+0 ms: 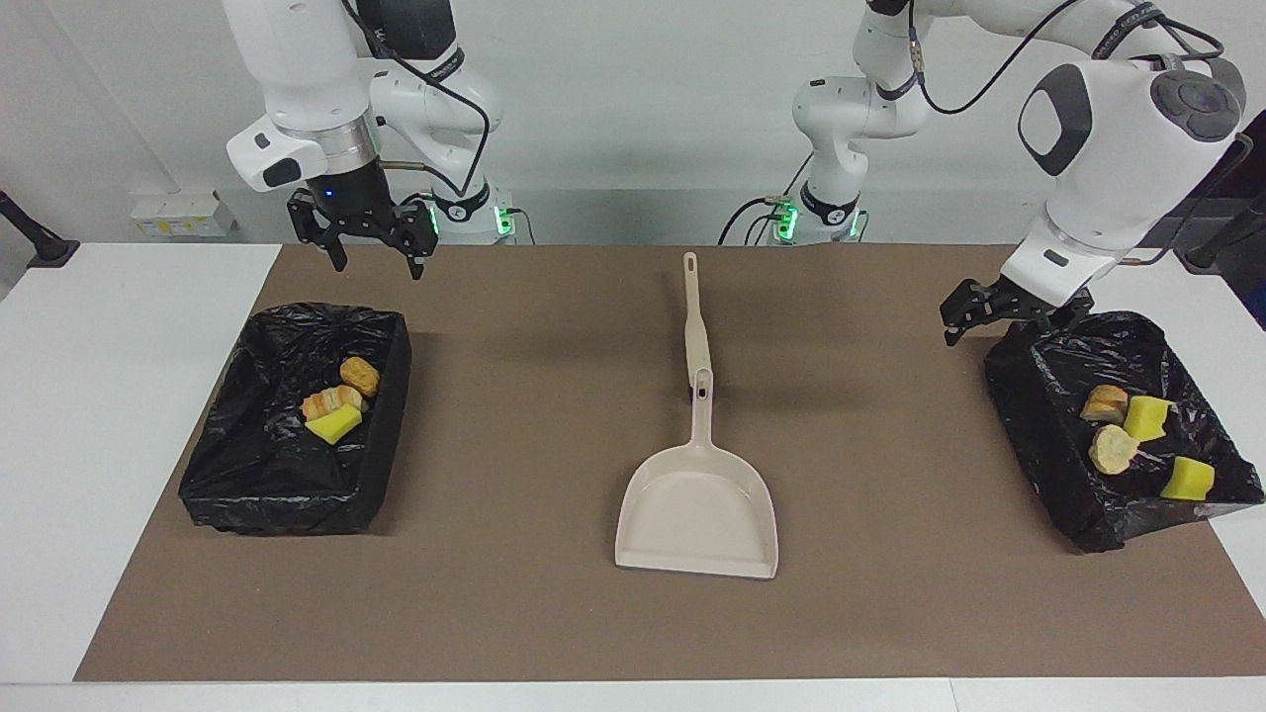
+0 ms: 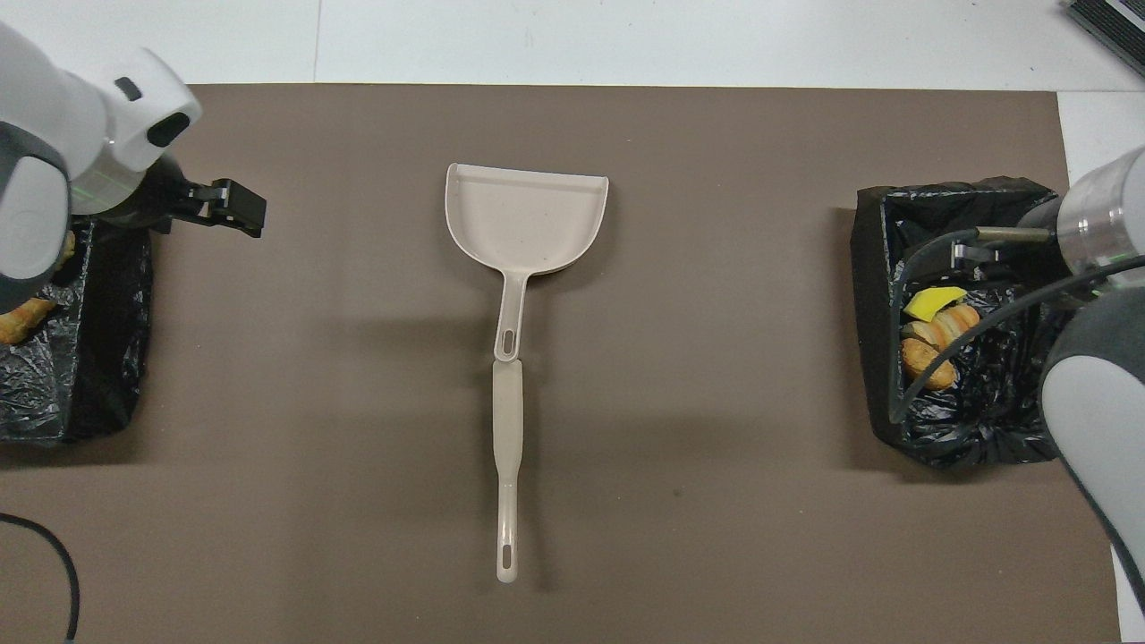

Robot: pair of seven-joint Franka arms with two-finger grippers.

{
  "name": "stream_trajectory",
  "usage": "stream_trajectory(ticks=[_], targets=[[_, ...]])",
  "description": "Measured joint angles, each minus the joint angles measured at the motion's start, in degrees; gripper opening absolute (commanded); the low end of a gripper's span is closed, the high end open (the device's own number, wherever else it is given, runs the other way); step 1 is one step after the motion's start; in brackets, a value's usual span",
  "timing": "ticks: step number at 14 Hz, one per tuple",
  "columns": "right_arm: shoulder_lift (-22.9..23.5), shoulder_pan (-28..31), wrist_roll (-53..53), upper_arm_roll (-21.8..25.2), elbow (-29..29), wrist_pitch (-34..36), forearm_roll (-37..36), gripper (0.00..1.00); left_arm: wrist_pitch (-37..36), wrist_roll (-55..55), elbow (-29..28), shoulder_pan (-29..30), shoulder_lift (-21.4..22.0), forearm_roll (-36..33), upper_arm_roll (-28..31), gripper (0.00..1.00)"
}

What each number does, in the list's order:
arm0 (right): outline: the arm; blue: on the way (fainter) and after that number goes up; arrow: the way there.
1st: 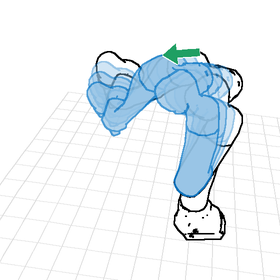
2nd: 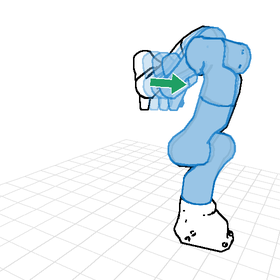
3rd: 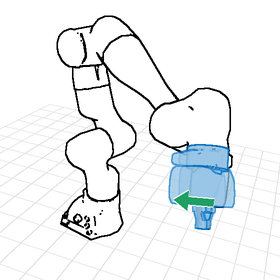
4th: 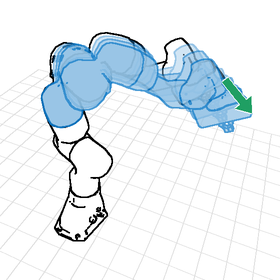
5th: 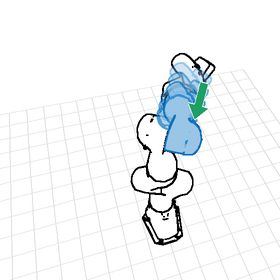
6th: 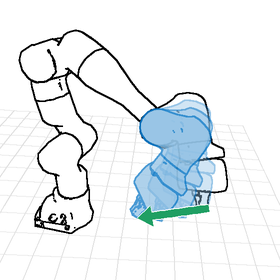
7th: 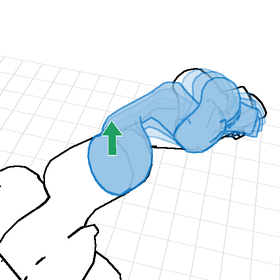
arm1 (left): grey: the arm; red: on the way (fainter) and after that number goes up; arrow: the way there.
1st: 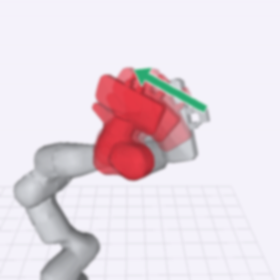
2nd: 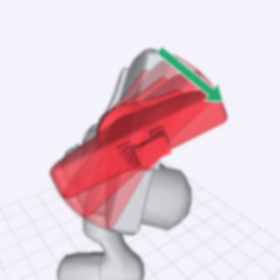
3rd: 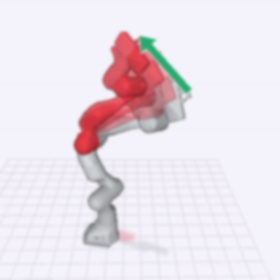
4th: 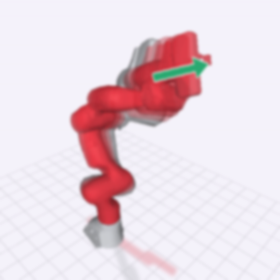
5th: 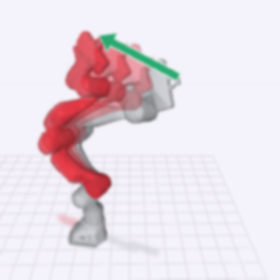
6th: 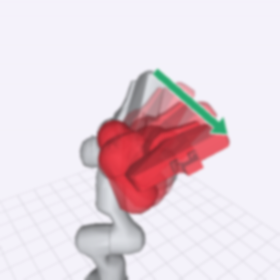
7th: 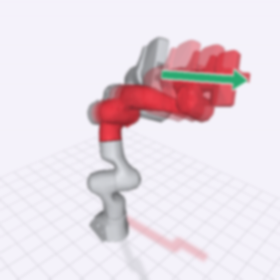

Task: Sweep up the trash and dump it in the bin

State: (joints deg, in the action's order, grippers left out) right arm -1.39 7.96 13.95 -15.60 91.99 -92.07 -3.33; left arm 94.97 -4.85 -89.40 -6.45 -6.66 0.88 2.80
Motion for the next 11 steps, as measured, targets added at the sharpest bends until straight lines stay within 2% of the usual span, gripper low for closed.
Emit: stream_trajectory(ticks=[7,11], targets=[[-0.17,-0.29,1.04,-0.74,0.07,0.00,0.05,1.00,-0.35,0.25,-2.25,0.05,5.13,0.00,-0.02,1.00],[-0.22,-0.33,1.25,-0.98,0.07,0.00,0.05,1.00,-0.99,0.16,-2.64,0.06,5.81,0.00,-0.08,1.00]])
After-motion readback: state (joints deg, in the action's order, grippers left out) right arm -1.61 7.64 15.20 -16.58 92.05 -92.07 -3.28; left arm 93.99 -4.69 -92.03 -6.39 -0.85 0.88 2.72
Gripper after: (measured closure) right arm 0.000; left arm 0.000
